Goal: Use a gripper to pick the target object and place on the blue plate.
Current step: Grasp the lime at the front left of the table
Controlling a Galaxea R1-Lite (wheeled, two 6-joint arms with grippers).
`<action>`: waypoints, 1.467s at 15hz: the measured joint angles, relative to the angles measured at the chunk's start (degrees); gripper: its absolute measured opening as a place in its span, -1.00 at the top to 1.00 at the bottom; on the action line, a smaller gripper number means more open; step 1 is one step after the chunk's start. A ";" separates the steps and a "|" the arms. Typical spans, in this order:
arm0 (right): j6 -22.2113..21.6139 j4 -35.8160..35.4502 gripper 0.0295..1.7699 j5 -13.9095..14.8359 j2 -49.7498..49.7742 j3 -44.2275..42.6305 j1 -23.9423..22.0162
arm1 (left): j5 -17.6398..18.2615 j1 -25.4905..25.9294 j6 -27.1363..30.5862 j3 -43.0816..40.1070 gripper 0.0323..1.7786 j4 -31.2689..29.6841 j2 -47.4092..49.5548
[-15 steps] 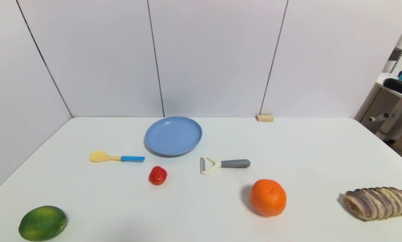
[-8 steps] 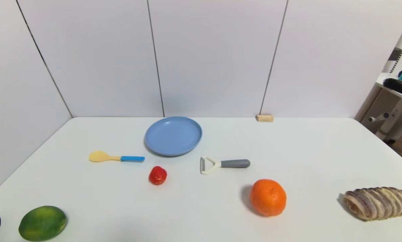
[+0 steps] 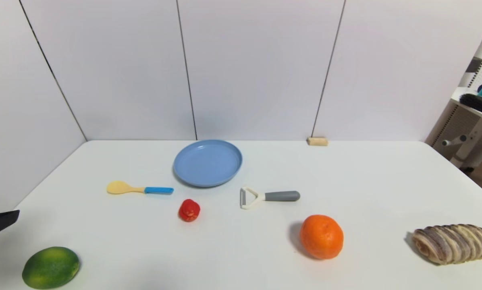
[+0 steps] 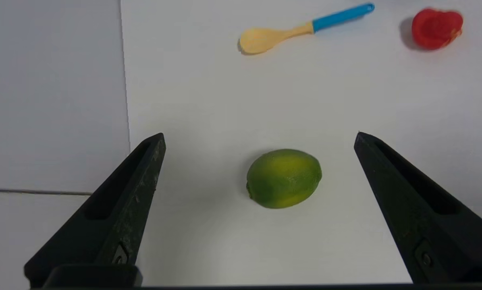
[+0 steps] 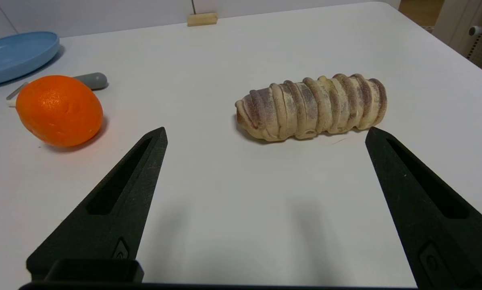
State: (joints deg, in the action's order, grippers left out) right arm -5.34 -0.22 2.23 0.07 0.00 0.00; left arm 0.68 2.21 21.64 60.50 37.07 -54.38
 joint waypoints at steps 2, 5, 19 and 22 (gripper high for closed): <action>0.02 0.00 -0.92 -0.02 0.00 0.00 0.00 | 0.50 0.05 9.29 5.27 -0.90 6.45 -6.14; 0.00 -0.02 -0.92 0.00 0.00 0.00 0.00 | 3.50 0.11 23.89 7.72 -0.90 10.58 -13.40; 0.02 -0.02 -0.92 -0.02 0.00 0.00 0.00 | 9.81 11.13 69.29 6.34 -0.90 20.26 -29.85; 0.00 0.00 -0.92 0.00 0.00 0.00 0.00 | 9.87 12.42 73.78 4.96 -0.90 19.18 -32.50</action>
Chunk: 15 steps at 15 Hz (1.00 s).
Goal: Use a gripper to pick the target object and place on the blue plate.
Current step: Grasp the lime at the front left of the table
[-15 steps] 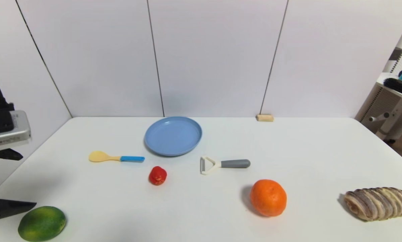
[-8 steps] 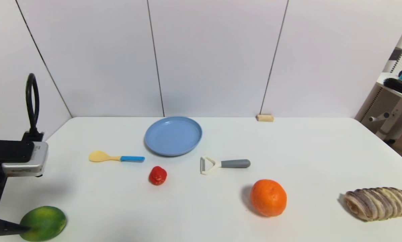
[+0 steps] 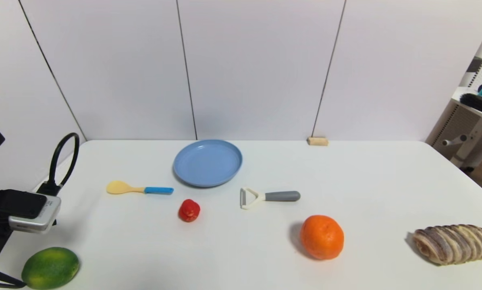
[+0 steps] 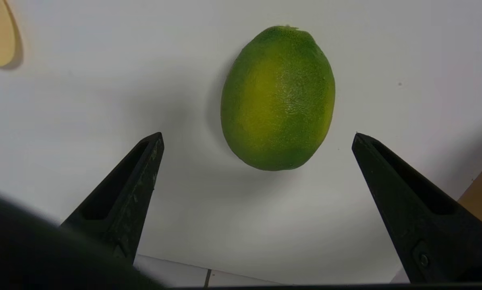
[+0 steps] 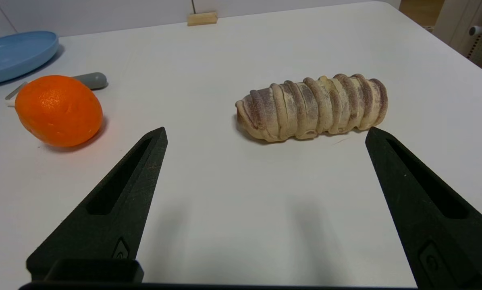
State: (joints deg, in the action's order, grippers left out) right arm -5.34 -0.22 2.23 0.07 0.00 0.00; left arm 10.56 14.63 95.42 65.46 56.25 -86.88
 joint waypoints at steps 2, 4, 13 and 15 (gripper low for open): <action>0.00 0.00 -0.92 -0.02 0.00 0.00 0.00 | 0.27 0.15 0.20 -0.91 -0.90 -0.21 -1.16; 0.02 -0.02 -0.92 0.00 0.00 0.00 0.00 | 0.40 0.20 0.23 -2.35 -0.90 -1.65 -2.10; 0.02 0.00 -0.92 0.00 0.00 0.00 0.00 | 0.60 0.20 -0.05 -9.51 -0.90 -9.56 -5.56; 0.02 0.00 -0.92 -0.02 0.00 0.00 0.00 | 0.62 0.20 0.00 -9.90 -0.90 -9.84 -5.95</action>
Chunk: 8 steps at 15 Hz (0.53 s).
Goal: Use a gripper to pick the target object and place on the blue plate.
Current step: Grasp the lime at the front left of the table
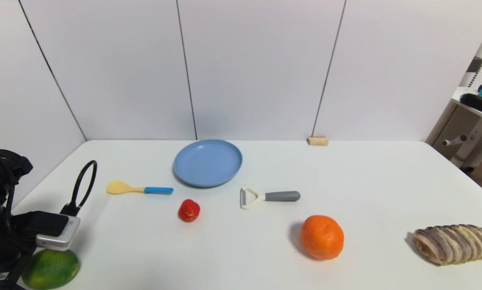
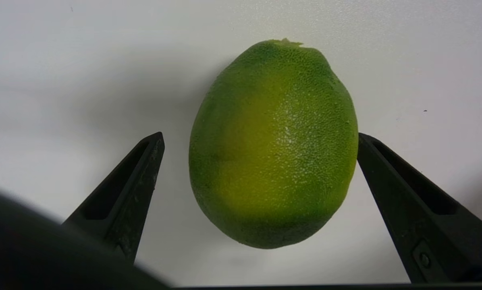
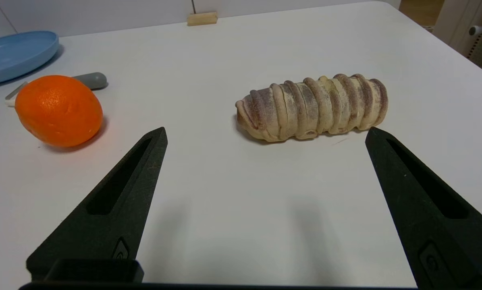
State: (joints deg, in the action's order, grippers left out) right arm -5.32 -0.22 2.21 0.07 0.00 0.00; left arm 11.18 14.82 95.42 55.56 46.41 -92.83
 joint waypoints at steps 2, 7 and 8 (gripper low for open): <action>0.00 -0.02 -0.92 0.02 0.00 0.00 0.00 | -0.05 0.00 -0.02 -0.46 -0.90 -0.09 -0.16; 0.00 -0.02 -0.92 0.00 0.00 0.00 0.00 | 1.06 0.00 0.00 -1.74 -0.38 -2.28 -0.17; 0.00 -0.02 -0.92 -0.01 0.00 0.00 0.00 | 2.10 0.00 0.04 -1.88 -0.26 -2.36 -0.11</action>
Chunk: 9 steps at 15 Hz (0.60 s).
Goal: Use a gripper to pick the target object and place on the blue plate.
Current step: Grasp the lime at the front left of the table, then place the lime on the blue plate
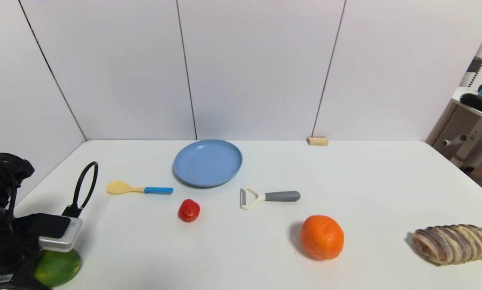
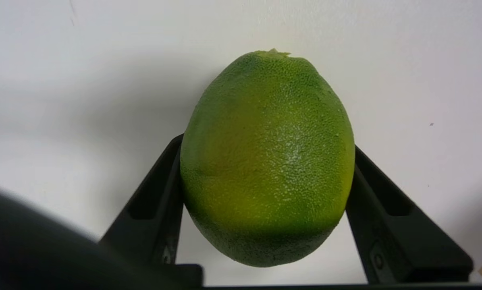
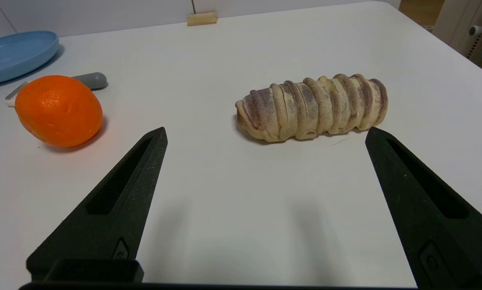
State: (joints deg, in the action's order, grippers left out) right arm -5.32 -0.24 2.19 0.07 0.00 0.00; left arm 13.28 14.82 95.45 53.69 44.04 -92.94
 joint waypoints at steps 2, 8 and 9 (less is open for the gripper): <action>-0.02 -0.02 -0.92 0.04 0.00 0.00 0.00 | 1.07 0.00 0.00 -0.24 -0.21 -0.02 0.11; -0.02 0.00 -0.92 0.01 0.00 0.00 0.00 | 3.36 -1.00 -0.41 3.23 -0.20 0.22 1.85; -0.02 0.02 -0.92 0.04 0.00 0.00 0.00 | 3.95 -2.12 -1.41 5.66 -0.19 0.20 2.23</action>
State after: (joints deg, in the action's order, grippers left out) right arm -5.34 -0.22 2.23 0.07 0.00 0.00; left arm 17.23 12.70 94.04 59.34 44.24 -90.71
